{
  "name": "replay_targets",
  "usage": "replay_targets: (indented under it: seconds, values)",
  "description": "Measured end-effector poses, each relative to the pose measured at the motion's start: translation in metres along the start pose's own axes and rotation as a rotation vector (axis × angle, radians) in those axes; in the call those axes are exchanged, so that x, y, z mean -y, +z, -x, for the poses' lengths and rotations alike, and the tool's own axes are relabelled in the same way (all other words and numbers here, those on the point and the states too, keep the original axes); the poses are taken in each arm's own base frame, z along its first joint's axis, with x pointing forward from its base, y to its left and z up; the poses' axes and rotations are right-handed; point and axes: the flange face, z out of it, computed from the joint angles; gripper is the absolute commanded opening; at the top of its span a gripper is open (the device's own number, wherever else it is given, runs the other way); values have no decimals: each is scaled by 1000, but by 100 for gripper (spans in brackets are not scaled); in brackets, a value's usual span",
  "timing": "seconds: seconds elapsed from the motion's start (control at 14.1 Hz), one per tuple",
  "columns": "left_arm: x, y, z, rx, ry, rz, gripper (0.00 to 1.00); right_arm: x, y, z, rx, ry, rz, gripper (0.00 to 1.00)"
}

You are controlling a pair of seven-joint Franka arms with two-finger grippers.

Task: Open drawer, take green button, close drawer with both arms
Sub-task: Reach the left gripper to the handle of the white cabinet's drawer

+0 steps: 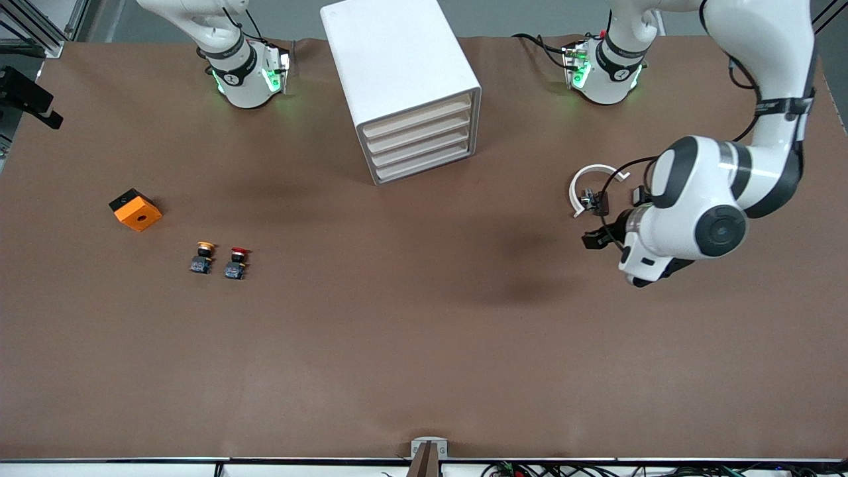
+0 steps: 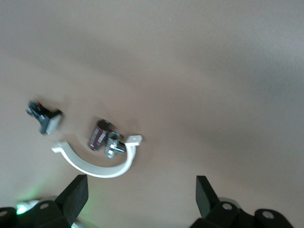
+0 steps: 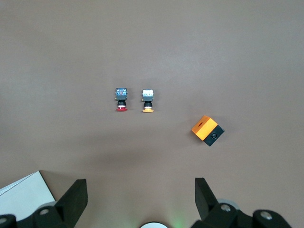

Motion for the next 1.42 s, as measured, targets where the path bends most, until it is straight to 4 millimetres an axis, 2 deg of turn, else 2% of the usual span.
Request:
replay_targets:
  seconds: [0.21, 0.43, 0.64, 1.06, 1.42]
  values:
    - [-40, 23, 11, 10, -212, -31, 100, 0, 0, 0, 0, 0, 0, 100]
    - [-82, 46, 31, 51, -378, -61, 100, 0, 0, 0, 1, 0, 0, 100]
    - [-114, 62, 53, 152, -537, -115, 100, 0, 0, 0, 1, 0, 0, 100]
    - [-135, 110, 94, 370, -761, -358, 100, 0, 0, 0, 1, 0, 0, 100]
    - [-153, 158, 109, 505, -953, -500, 100, 0, 0, 0, 1, 0, 0, 100]
